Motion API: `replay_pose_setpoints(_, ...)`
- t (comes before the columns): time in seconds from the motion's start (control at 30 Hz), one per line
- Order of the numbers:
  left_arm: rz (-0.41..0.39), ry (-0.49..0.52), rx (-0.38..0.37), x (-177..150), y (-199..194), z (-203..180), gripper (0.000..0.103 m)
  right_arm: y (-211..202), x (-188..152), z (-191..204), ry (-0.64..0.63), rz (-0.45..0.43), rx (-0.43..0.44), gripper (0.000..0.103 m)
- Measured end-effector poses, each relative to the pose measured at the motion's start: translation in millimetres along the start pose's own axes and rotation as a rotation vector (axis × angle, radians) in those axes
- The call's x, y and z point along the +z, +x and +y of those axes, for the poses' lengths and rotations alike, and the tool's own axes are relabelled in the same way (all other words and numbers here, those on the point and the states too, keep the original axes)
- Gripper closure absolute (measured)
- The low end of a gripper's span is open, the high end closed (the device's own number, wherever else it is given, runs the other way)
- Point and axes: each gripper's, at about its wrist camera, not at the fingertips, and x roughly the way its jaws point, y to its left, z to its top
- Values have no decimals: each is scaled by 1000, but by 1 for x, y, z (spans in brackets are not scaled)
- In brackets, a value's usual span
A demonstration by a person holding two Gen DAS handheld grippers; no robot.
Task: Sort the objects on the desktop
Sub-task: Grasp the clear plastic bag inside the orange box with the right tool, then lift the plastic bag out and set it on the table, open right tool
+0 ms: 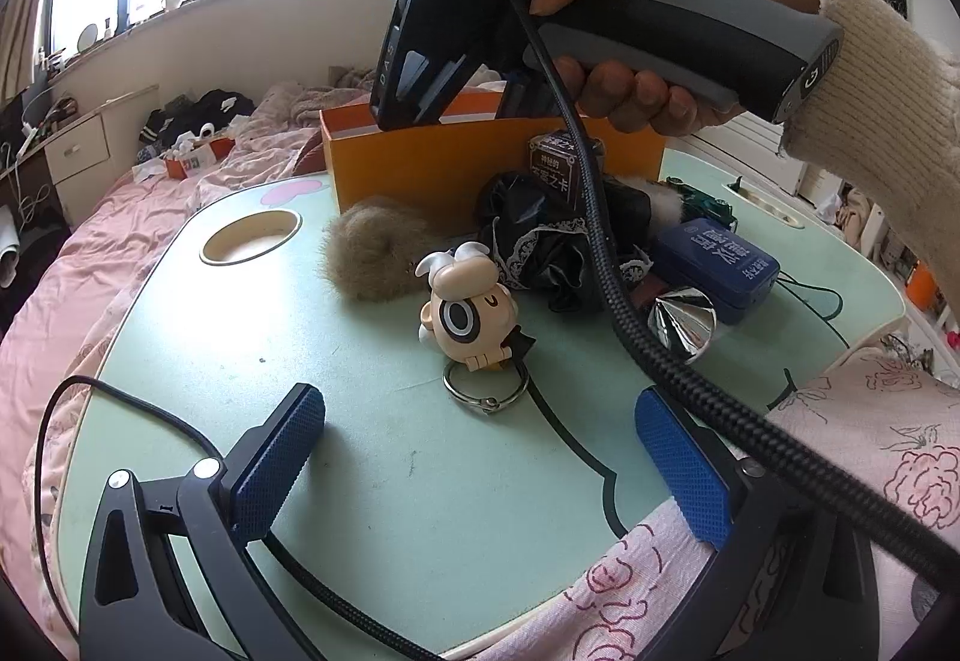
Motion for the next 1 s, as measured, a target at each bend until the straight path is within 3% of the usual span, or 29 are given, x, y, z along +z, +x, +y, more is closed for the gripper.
replay_pose_setpoints(0.1, 0, 0, 0, 0, 0, 0, 0, -7, -2, -9, 17, -29, 12, 75)
replay_pose_setpoints(0.3, -1, 0, 0, 0, 0, 0, 0, -73, -17, -29, 18, -213, 85, 76)
replay_pose_setpoints(0.47, -1, 0, 0, 0, 0, 1, 0, -132, -78, -46, -53, -360, 105, 75)
replay_pose_setpoints(0.6, -1, -1, -1, 0, 0, 1, 0, -135, -134, -62, -66, -433, 93, 75)
replay_pose_setpoints(0.77, -1, -1, -1, -1, 0, 1, 0, -120, -186, -106, 18, -468, 95, 75)
replay_pose_setpoints(0.87, -1, -1, -1, -1, 0, 1, 0, -105, -201, -122, 73, -464, 54, 74)
replay_pose_setpoints(1.0, -1, -2, -1, -1, 0, 1, 0, -88, -204, -127, 81, -451, 83, 72)
